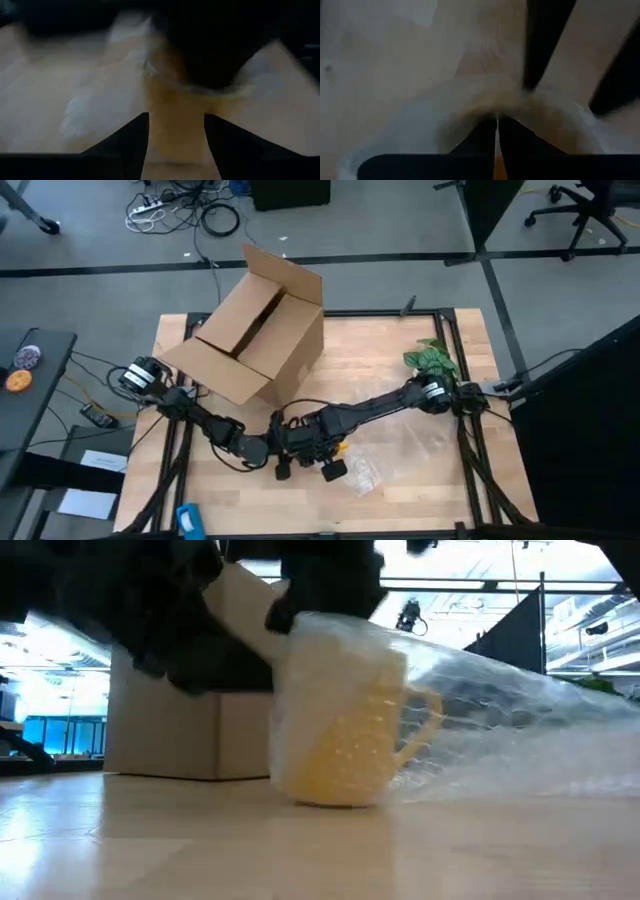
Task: Wrap mug
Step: Wrap the yellow mug with the bubble wrap
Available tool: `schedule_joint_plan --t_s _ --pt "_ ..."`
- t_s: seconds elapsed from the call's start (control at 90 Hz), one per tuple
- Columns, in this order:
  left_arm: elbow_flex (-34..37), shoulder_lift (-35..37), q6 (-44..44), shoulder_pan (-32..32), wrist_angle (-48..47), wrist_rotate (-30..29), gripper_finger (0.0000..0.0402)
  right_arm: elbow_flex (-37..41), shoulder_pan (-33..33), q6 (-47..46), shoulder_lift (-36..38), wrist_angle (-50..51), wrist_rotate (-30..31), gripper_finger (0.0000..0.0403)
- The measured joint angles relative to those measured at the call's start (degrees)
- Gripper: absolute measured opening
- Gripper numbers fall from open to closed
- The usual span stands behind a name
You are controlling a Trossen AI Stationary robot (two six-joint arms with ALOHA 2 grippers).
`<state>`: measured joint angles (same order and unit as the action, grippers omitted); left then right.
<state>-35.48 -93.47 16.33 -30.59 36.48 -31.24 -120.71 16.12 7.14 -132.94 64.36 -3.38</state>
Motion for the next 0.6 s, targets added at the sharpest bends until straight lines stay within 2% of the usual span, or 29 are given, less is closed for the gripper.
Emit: schedule_joint_plan --t_s 0.111,0.267,0.422,0.6 --pt "-0.77 4.55 -0.46 -1.32 -7.03 1.62 0.0177 4.25 -0.48 -0.10 0.31 -4.78 0.23 0.0000" --pt "-1.01 7.78 0.84 -2.89 -12.22 -1.25 0.0177 6.56 -0.87 -0.46 0.52 -6.58 0.78 0.0000" --pt "-0.98 4.93 1.61 -3.67 -6.80 -0.25 0.0177 5.17 -0.72 -0.40 0.17 -5.23 1.67 0.0000" --pt "-0.96 -0.51 -1.49 -4.91 2.57 1.43 0.0177 3.40 -0.88 0.17 -0.09 -4.51 2.62 0.0000"
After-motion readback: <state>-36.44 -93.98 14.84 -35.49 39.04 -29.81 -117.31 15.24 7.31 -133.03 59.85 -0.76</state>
